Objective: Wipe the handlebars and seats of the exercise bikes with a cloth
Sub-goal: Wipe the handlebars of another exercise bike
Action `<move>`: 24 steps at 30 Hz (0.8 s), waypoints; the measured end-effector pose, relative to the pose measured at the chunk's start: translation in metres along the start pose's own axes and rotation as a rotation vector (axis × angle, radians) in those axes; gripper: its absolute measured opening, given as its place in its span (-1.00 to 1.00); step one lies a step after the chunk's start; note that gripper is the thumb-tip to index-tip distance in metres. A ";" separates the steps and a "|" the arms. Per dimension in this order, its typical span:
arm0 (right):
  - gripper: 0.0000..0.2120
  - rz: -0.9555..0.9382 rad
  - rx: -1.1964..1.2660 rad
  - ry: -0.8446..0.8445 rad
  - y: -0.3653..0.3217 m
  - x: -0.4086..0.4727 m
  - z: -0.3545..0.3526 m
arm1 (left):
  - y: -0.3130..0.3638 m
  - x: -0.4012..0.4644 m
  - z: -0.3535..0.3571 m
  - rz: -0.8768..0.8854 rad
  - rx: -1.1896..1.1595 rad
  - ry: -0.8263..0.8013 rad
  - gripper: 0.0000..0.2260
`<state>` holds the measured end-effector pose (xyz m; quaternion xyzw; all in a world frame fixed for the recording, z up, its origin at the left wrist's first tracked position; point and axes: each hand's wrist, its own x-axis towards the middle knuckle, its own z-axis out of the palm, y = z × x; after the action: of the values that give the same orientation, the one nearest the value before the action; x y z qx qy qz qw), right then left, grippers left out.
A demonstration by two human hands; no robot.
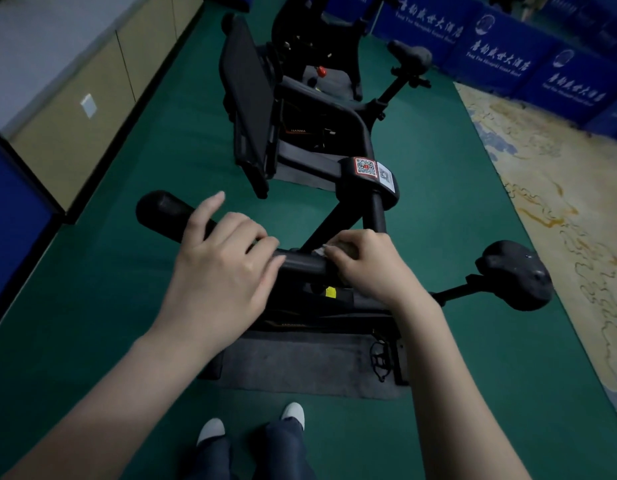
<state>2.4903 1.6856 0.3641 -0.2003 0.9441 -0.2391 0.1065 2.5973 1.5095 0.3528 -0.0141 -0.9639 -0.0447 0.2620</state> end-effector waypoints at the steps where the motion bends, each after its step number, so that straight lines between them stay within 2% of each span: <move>1: -0.84 0.010 0.004 -0.033 0.001 0.003 -0.002 | 0.008 0.000 0.002 0.002 -0.028 -0.021 -0.77; 7: -0.88 -0.025 0.086 -0.316 -0.008 0.023 -0.008 | 0.035 0.001 0.022 -0.098 -0.097 -0.162 -0.61; 10: -0.89 -0.075 0.045 -0.369 0.000 0.026 -0.015 | 0.042 0.003 0.028 -0.138 -0.092 -0.184 -0.60; 13: -0.87 -0.140 0.037 -0.280 0.008 0.015 -0.012 | 0.044 0.004 0.031 -0.187 -0.110 -0.179 -0.61; 18: -0.85 -0.226 -0.091 0.021 0.036 0.000 -0.012 | 0.044 0.003 0.035 -0.219 -0.156 -0.152 -0.59; 24: -0.88 -0.288 0.005 -0.001 0.038 -0.002 -0.013 | 0.048 0.004 0.035 -0.236 -0.167 -0.124 -0.59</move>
<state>2.4755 1.7224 0.3562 -0.3335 0.9049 -0.2543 0.0719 2.5789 1.5604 0.3285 0.0745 -0.9662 -0.1543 0.1928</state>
